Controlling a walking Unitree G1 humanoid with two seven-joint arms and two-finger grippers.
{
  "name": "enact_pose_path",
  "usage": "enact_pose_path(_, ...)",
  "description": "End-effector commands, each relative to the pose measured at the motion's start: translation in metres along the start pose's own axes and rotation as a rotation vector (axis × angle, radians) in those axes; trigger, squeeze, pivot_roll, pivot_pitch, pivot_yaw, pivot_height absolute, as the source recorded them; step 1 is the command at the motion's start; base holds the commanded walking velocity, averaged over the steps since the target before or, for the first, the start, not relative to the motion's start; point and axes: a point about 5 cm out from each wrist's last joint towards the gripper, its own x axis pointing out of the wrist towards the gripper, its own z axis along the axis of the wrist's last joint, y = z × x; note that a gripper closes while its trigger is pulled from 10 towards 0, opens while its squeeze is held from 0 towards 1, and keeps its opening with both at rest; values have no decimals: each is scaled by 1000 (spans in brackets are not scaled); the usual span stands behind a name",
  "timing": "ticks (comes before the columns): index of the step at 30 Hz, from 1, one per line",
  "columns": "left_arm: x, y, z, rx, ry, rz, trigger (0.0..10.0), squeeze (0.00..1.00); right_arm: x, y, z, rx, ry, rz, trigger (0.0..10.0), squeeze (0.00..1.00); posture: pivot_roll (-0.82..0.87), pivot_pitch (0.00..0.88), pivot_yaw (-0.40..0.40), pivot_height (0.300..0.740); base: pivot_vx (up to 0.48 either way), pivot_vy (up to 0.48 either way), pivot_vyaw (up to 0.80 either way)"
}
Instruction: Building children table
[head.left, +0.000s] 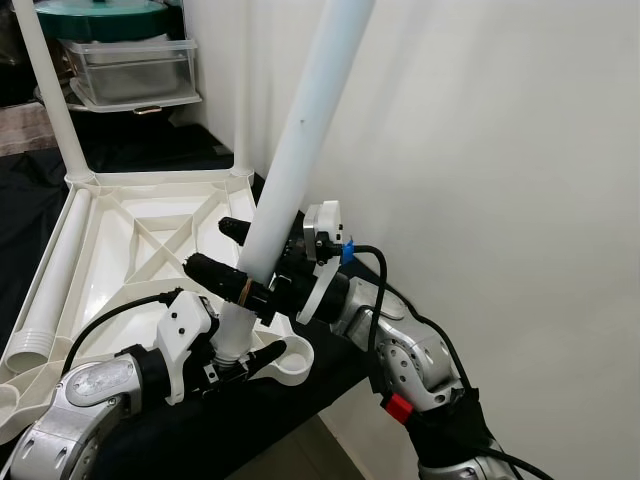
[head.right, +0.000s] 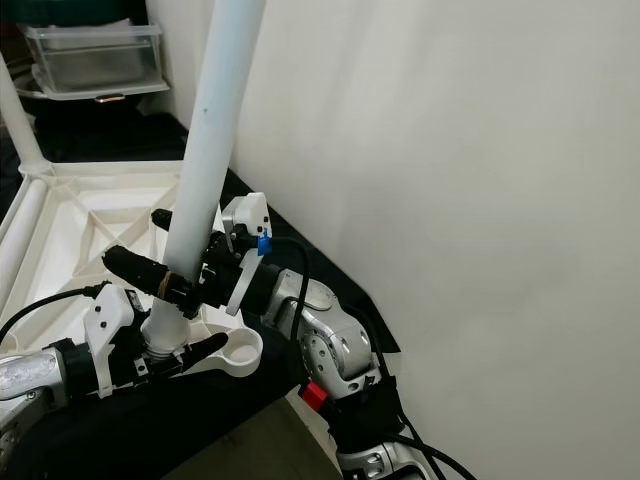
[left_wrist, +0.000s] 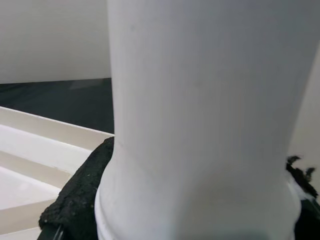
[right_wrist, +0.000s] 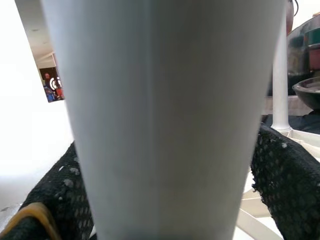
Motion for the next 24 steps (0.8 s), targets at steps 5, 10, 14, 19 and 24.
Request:
enact_pose_path(5,2,-5,3,25,-6,-36,0,0,-1,1,1,41,6,27,10000,0,138,0,-138,740,0,0,0)
enact_pose_path(10,2,-6,1,23,0,-43,0,0,-2,9,-3,88,-15,63,0,0,139,0,-137,740,0,0,0)
enact_pose_path(14,2,-6,1,24,2,-47,0,0,-2,11,-4,89,-20,76,0,0,140,0,-135,740,0,0,0)
enact_pose_path(19,2,-6,2,28,2,-53,0,0,-2,11,-3,92,-25,87,0,0,140,0,-134,740,0,0,0)
enact_pose_path(24,3,-6,2,26,0,-56,0,0,-2,11,-3,94,-30,88,0,0,141,0,-133,740,0,0,0)
